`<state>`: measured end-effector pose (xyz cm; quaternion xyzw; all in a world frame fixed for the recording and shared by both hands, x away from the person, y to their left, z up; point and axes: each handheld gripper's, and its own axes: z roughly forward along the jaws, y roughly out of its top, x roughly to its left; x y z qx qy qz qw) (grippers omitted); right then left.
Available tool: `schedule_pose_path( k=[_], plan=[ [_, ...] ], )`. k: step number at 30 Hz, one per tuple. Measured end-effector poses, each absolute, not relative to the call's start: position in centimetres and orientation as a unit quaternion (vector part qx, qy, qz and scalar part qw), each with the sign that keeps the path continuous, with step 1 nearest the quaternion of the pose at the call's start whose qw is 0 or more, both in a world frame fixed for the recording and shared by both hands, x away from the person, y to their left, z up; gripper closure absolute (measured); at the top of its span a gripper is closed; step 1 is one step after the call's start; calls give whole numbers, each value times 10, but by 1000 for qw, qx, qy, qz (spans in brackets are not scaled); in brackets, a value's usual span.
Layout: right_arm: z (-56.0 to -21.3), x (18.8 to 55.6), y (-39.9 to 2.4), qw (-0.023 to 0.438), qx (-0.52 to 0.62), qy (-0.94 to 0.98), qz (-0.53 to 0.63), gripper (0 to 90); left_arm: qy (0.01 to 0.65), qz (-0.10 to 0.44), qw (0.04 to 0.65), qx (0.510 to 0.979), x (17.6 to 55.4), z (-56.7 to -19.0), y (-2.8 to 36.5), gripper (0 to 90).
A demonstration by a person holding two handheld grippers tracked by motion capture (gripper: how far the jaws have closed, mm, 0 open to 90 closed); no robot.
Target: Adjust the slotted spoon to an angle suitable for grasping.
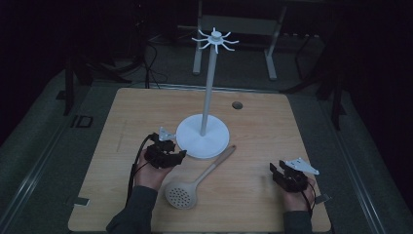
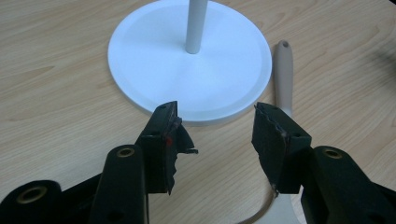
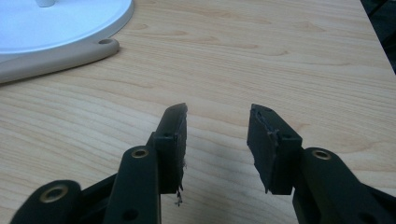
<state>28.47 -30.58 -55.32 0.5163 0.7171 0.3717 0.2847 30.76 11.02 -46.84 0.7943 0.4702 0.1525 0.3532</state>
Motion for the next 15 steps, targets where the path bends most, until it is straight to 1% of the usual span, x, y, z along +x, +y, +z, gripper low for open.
schedule_pose_path(
  k=[15],
  plan=[
    [-553,284,-309,294,520,713,367,555,446,148,330,818,318,-460,87,517]
  ],
)
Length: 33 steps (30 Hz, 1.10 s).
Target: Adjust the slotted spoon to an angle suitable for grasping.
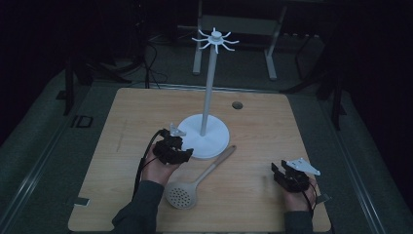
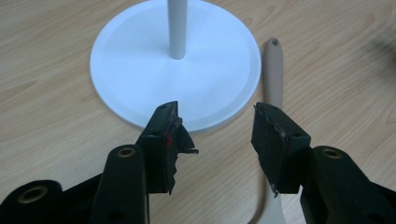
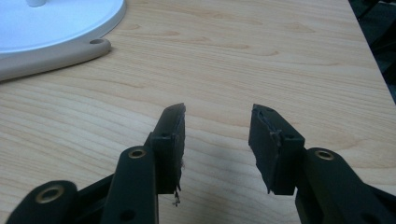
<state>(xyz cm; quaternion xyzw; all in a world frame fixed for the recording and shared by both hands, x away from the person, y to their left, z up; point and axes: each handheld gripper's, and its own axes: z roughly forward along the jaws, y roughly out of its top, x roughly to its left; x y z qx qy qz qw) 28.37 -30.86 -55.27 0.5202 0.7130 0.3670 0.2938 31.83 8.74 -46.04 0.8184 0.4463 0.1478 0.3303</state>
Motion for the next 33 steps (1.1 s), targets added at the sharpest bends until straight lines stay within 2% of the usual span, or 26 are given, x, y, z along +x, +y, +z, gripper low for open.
schedule_pose_path(
  k=[21,33],
  plan=[
    [-552,283,-311,302,517,714,364,539,424,131,288,848,336,-471,44,529],
    [-552,284,-311,299,519,713,365,529,409,124,266,864,345,-481,24,568]
  ],
)
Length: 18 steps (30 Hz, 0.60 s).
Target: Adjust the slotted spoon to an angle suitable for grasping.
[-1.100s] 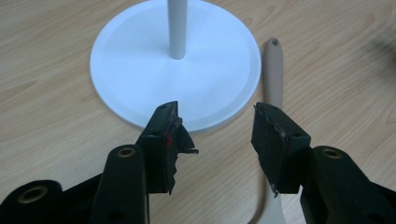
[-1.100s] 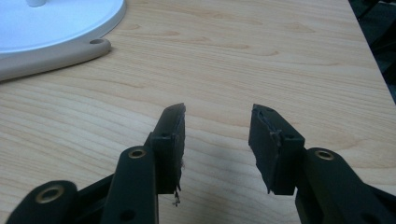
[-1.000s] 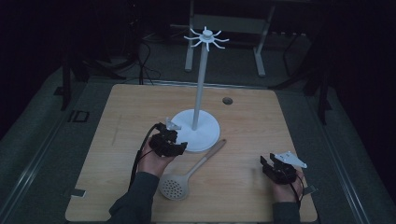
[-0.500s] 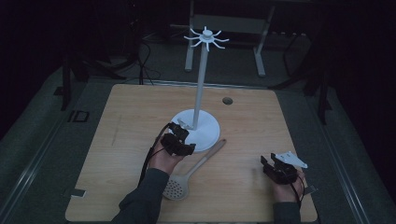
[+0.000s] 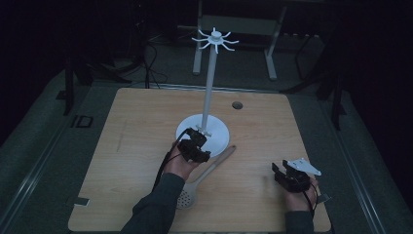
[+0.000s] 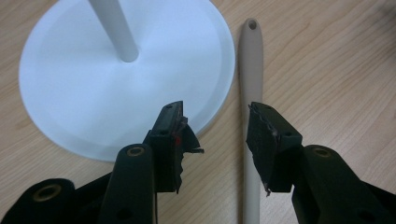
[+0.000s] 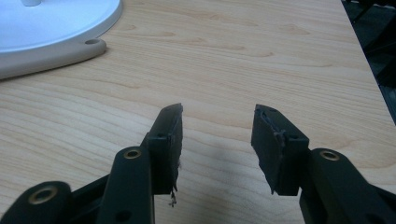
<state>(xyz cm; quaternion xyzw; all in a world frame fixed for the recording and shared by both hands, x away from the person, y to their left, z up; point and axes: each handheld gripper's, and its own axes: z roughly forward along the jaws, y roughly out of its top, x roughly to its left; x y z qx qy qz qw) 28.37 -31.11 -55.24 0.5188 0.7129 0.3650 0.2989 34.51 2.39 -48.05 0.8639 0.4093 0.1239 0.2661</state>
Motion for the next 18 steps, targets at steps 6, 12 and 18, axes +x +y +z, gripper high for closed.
schedule_pose_path(
  k=[6,12,18],
  plan=[
    [-553,284,-311,299,519,713,366,528,394,119,251,876,349,-484,16,573],
    [-553,284,-312,298,519,713,365,524,381,117,238,886,353,-489,8,576],
    [-553,285,-313,296,520,714,365,522,366,114,219,897,356,-494,-3,589]
  ],
)
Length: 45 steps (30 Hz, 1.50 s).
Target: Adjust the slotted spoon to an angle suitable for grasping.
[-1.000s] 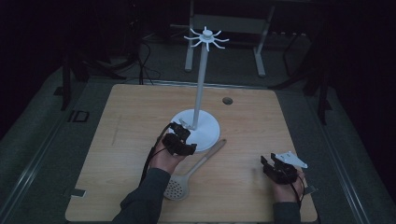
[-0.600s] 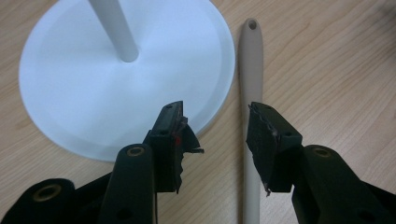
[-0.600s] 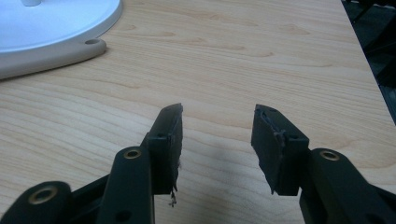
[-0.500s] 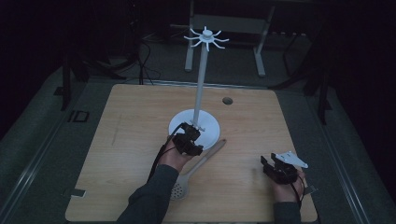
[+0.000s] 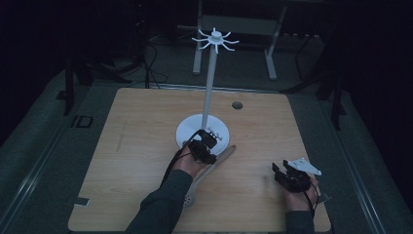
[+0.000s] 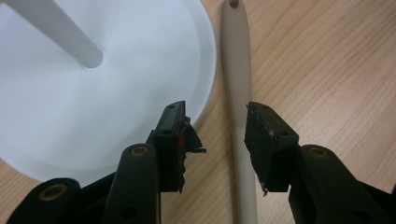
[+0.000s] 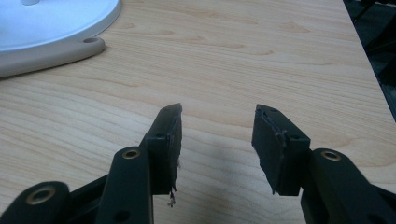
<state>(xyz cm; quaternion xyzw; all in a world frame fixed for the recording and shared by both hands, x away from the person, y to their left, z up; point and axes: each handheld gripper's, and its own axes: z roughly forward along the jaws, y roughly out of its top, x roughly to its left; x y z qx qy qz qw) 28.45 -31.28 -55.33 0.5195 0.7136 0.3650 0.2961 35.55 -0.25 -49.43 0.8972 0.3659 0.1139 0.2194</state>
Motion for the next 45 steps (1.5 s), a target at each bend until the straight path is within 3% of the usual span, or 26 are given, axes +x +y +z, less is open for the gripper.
schedule_pose_path(
  k=[18,24,45],
  plan=[
    [-555,285,-314,291,522,715,364,516,342,93,163,921,365,-511,-26,583],
    [-555,285,-314,290,521,716,363,515,334,84,150,927,368,-515,-30,642],
    [-556,285,-313,289,520,718,362,501,335,57,114,934,375,-535,-41,675]
  ],
)
